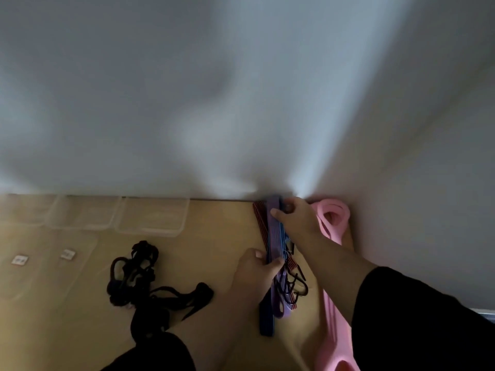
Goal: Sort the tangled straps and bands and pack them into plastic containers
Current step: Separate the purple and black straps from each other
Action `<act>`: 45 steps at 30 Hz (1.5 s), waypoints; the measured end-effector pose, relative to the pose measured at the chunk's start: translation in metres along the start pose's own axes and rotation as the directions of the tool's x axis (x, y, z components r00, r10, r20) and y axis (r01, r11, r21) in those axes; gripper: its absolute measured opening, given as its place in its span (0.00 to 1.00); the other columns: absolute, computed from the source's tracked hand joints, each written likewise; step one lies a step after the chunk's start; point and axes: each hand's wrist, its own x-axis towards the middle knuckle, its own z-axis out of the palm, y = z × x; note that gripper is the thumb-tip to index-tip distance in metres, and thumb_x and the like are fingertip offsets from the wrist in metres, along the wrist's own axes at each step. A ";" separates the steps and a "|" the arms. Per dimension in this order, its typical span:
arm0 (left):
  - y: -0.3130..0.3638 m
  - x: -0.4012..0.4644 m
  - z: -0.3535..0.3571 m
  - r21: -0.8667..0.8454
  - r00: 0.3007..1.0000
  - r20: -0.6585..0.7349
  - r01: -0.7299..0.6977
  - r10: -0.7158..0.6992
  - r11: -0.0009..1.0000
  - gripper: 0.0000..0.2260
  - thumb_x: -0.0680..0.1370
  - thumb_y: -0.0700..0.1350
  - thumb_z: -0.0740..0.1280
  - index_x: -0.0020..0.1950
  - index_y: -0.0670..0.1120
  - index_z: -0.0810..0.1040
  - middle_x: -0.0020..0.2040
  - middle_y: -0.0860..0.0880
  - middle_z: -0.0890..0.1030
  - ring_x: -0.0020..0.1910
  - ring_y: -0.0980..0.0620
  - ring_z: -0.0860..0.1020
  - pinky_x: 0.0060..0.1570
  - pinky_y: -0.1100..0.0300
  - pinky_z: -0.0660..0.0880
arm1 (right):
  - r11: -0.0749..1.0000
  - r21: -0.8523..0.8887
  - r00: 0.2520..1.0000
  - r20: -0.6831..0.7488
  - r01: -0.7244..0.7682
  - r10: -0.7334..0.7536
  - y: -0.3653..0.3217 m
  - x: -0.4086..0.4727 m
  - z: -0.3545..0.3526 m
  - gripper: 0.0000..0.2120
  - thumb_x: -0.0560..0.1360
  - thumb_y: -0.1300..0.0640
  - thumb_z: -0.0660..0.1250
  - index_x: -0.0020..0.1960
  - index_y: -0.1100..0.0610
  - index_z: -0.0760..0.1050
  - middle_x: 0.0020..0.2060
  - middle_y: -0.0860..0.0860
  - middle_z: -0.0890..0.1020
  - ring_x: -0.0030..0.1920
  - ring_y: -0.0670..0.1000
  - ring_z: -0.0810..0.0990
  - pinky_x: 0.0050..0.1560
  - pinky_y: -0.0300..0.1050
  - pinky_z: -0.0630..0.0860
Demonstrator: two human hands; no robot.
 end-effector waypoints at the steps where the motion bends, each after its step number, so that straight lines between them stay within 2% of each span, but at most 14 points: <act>1: -0.002 0.001 0.000 -0.018 1.000 -0.001 0.000 -0.001 1.000 0.14 0.75 0.51 0.74 0.44 0.46 0.71 0.35 0.53 0.73 0.29 0.61 0.71 0.27 0.72 0.67 | 1.000 -0.006 1.000 -0.013 0.011 -0.011 -0.001 -0.002 -0.001 0.17 0.73 0.56 0.76 0.60 0.58 0.77 0.50 0.49 0.82 0.51 0.51 0.81 0.53 0.50 0.79; 4: -0.002 0.004 -0.002 0.010 0.999 0.037 -0.004 0.004 1.000 0.13 0.75 0.53 0.73 0.43 0.47 0.72 0.36 0.51 0.76 0.32 0.61 0.75 0.34 0.69 0.71 | 0.999 -0.033 0.999 -0.050 0.007 -0.008 0.007 -0.010 0.001 0.11 0.73 0.49 0.75 0.50 0.51 0.76 0.45 0.45 0.82 0.46 0.49 0.82 0.50 0.51 0.81; 6: -0.001 0.007 -0.004 0.016 0.997 0.074 -0.027 0.025 1.000 0.13 0.75 0.55 0.71 0.46 0.46 0.77 0.43 0.47 0.82 0.44 0.50 0.82 0.48 0.55 0.79 | 0.997 -0.078 0.997 -0.072 -0.030 0.025 0.016 -0.019 0.006 0.13 0.71 0.40 0.70 0.46 0.49 0.76 0.40 0.45 0.83 0.42 0.49 0.83 0.47 0.54 0.82; 8: 0.001 0.009 -0.005 0.010 0.992 0.108 -0.059 0.057 0.998 0.08 0.78 0.51 0.68 0.48 0.47 0.81 0.44 0.48 0.84 0.47 0.48 0.83 0.54 0.48 0.78 | 0.990 -0.138 0.997 -0.079 -0.035 0.024 0.022 -0.028 0.009 0.16 0.72 0.40 0.67 0.50 0.51 0.78 0.41 0.47 0.83 0.42 0.51 0.82 0.45 0.52 0.81; 15: 0.005 0.020 -0.006 -0.080 0.987 0.131 -0.079 0.089 0.994 0.09 0.83 0.42 0.62 0.57 0.48 0.82 0.49 0.49 0.86 0.49 0.50 0.84 0.53 0.54 0.80 | 0.990 -0.141 1.000 0.000 -0.023 0.023 0.028 -0.046 0.012 0.16 0.77 0.48 0.65 0.62 0.54 0.77 0.47 0.55 0.82 0.43 0.52 0.82 0.39 0.44 0.78; 19: 0.015 0.027 -0.009 -0.100 0.985 0.128 -0.106 0.118 0.989 0.09 0.82 0.41 0.65 0.59 0.45 0.82 0.49 0.48 0.86 0.45 0.53 0.84 0.41 0.66 0.77 | 0.991 -0.130 0.999 0.017 -0.034 0.036 0.025 -0.045 0.006 0.13 0.78 0.51 0.66 0.59 0.55 0.79 0.46 0.53 0.83 0.43 0.51 0.82 0.39 0.43 0.77; 22: 0.019 0.028 -0.012 -0.105 0.987 0.125 -0.093 0.106 0.990 0.09 0.81 0.43 0.66 0.59 0.45 0.82 0.50 0.48 0.86 0.45 0.53 0.84 0.43 0.64 0.80 | 0.991 -0.105 0.997 0.005 -0.078 0.079 0.028 -0.045 0.002 0.11 0.80 0.51 0.64 0.51 0.58 0.79 0.42 0.53 0.82 0.42 0.52 0.81 0.41 0.45 0.77; 26: 0.014 0.028 -0.017 -0.079 0.986 0.130 -0.092 0.102 0.993 0.10 0.77 0.50 0.67 0.53 0.47 0.83 0.47 0.49 0.86 0.47 0.49 0.85 0.56 0.46 0.80 | 0.991 -0.091 0.995 -0.003 -0.100 0.100 0.031 -0.051 -0.003 0.15 0.81 0.51 0.64 0.47 0.63 0.77 0.43 0.61 0.82 0.38 0.54 0.78 0.36 0.44 0.70; 30: 0.013 0.021 -0.022 -0.046 0.988 0.119 -0.098 0.103 0.994 0.08 0.80 0.49 0.66 0.52 0.48 0.84 0.46 0.51 0.86 0.46 0.52 0.84 0.55 0.52 0.80 | 0.990 -0.105 0.996 0.016 -0.090 0.092 0.026 -0.060 -0.009 0.14 0.82 0.51 0.62 0.50 0.62 0.76 0.43 0.56 0.80 0.40 0.52 0.76 0.38 0.44 0.70; 32: 0.015 0.017 -0.027 -0.021 0.987 0.121 -0.105 0.106 0.994 0.09 0.80 0.47 0.66 0.45 0.46 0.83 0.42 0.51 0.85 0.42 0.51 0.83 0.49 0.55 0.77 | 0.990 -0.121 0.997 0.013 -0.074 0.076 0.020 -0.065 -0.012 0.15 0.82 0.50 0.61 0.52 0.64 0.75 0.42 0.56 0.77 0.45 0.54 0.76 0.45 0.48 0.73; 36: 0.012 0.007 -0.039 0.012 0.995 0.080 -0.055 0.054 0.998 0.14 0.77 0.47 0.65 0.32 0.48 0.72 0.33 0.52 0.74 0.36 0.51 0.72 0.42 0.57 0.68 | 0.988 -0.136 0.997 0.008 -0.070 0.072 0.008 -0.072 -0.017 0.19 0.83 0.51 0.60 0.65 0.66 0.73 0.59 0.61 0.79 0.59 0.60 0.78 0.56 0.50 0.74; 38: 0.005 0.002 -0.048 0.054 0.996 0.079 -0.043 0.038 0.998 0.08 0.78 0.46 0.65 0.39 0.47 0.78 0.40 0.51 0.79 0.41 0.51 0.76 0.45 0.58 0.71 | 0.986 -0.160 0.999 0.007 -0.040 0.042 0.000 -0.077 -0.018 0.18 0.83 0.51 0.60 0.65 0.64 0.73 0.56 0.60 0.79 0.54 0.57 0.78 0.52 0.50 0.75; 41: -0.006 -0.005 -0.059 0.084 0.987 0.158 -0.016 0.002 0.996 0.10 0.79 0.45 0.65 0.57 0.45 0.82 0.53 0.49 0.83 0.53 0.52 0.79 0.52 0.60 0.74 | 0.987 -0.162 1.000 0.005 -0.008 0.009 -0.006 -0.085 -0.015 0.09 0.83 0.53 0.62 0.52 0.59 0.74 0.42 0.52 0.78 0.42 0.51 0.77 0.38 0.45 0.74; 45: -0.015 -0.011 -0.064 0.083 0.980 0.201 -0.034 0.017 0.996 0.12 0.80 0.44 0.65 0.62 0.48 0.79 0.59 0.51 0.82 0.56 0.55 0.78 0.56 0.62 0.72 | 0.978 -0.206 0.999 0.034 -0.026 0.033 -0.004 -0.094 -0.010 0.09 0.79 0.53 0.63 0.46 0.57 0.77 0.39 0.55 0.81 0.38 0.53 0.81 0.35 0.49 0.78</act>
